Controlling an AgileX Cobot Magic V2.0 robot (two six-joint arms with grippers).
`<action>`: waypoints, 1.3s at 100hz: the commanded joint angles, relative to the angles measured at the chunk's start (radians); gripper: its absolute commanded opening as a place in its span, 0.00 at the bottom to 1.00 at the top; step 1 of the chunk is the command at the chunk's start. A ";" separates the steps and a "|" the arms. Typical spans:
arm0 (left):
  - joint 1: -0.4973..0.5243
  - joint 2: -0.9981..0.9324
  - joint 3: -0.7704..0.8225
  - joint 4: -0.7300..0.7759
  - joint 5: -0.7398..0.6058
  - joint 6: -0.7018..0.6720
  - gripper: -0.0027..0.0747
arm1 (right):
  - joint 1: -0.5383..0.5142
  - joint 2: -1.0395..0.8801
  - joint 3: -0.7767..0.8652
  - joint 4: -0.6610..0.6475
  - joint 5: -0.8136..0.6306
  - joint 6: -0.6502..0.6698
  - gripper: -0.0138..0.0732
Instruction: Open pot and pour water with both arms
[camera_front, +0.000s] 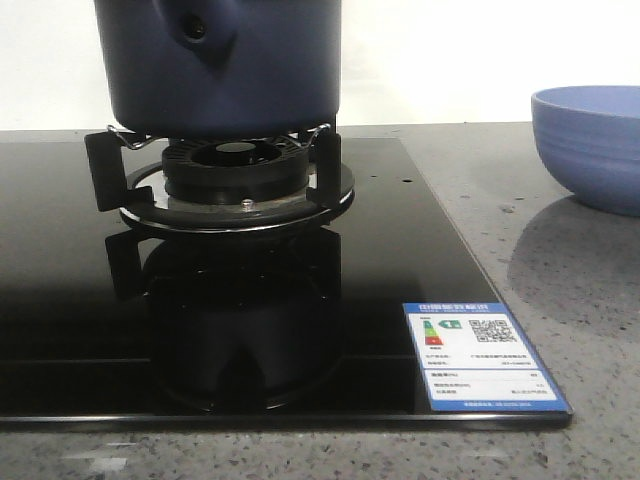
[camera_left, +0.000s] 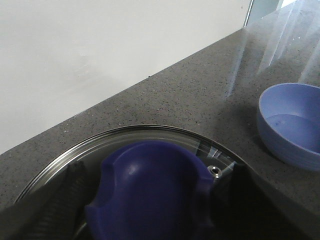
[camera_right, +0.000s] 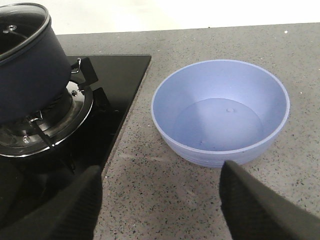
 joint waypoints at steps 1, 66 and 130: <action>-0.008 -0.022 -0.038 -0.036 -0.028 0.025 0.72 | 0.001 0.012 -0.036 0.011 -0.062 -0.004 0.68; -0.008 -0.013 -0.038 -0.036 -0.038 0.046 0.44 | 0.001 0.012 -0.036 0.018 -0.060 -0.004 0.68; 0.028 -0.104 -0.115 -0.032 -0.031 0.046 0.44 | -0.004 0.023 -0.040 0.018 -0.064 0.014 0.68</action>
